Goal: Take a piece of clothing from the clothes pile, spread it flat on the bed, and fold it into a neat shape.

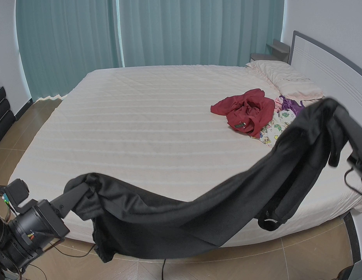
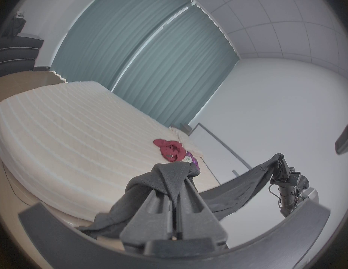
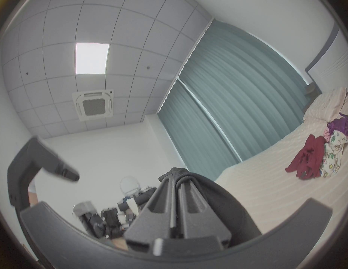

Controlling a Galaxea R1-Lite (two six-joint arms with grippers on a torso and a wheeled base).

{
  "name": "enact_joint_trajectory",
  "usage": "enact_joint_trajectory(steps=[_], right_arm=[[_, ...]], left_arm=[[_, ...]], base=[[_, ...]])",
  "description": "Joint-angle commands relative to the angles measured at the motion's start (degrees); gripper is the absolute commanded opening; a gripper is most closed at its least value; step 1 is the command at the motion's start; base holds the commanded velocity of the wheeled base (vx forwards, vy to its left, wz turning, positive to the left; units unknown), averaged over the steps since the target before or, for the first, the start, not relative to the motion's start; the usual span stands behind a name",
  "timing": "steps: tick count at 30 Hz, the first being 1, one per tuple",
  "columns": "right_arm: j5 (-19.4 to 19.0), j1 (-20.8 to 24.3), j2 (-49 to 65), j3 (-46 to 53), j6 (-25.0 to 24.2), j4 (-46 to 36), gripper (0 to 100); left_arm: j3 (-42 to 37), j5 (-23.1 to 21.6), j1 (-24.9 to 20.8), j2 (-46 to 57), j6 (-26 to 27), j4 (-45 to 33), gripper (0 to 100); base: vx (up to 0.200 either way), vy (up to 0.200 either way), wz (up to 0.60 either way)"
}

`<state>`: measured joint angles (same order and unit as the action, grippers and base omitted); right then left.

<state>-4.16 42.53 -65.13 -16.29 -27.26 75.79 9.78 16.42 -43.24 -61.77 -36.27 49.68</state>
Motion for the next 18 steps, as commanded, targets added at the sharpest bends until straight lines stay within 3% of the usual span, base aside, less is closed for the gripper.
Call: enact_joint_trajectory(steps=[1,5,14,18], right_arm=[[-2.5,-15.4,-5.7,-25.1,-9.0,-16.4,0],[-6.2,-21.1,-14.9,-30.9,-10.4,-18.0,0],[-6.6,-22.6,-29.3,-37.4,-10.2,-17.3,0],[-6.3,-22.5,-33.4,-40.9,-10.2,-17.7,0]], left_arm=[[11.8,0.3,8.7,2.8,0.3,-6.4,0],[16.7,0.2,10.2,-0.9,-0.1,-12.6,0],[18.9,0.3,11.1,-12.2,-2.3,-13.3,0],[20.0,-0.2,14.0,-16.0,-2.3,-13.1,0]], base=[[0.0,0.0,0.0],[0.0,0.0,0.0],[0.0,0.0,0.0],[0.2,0.0,0.0]])
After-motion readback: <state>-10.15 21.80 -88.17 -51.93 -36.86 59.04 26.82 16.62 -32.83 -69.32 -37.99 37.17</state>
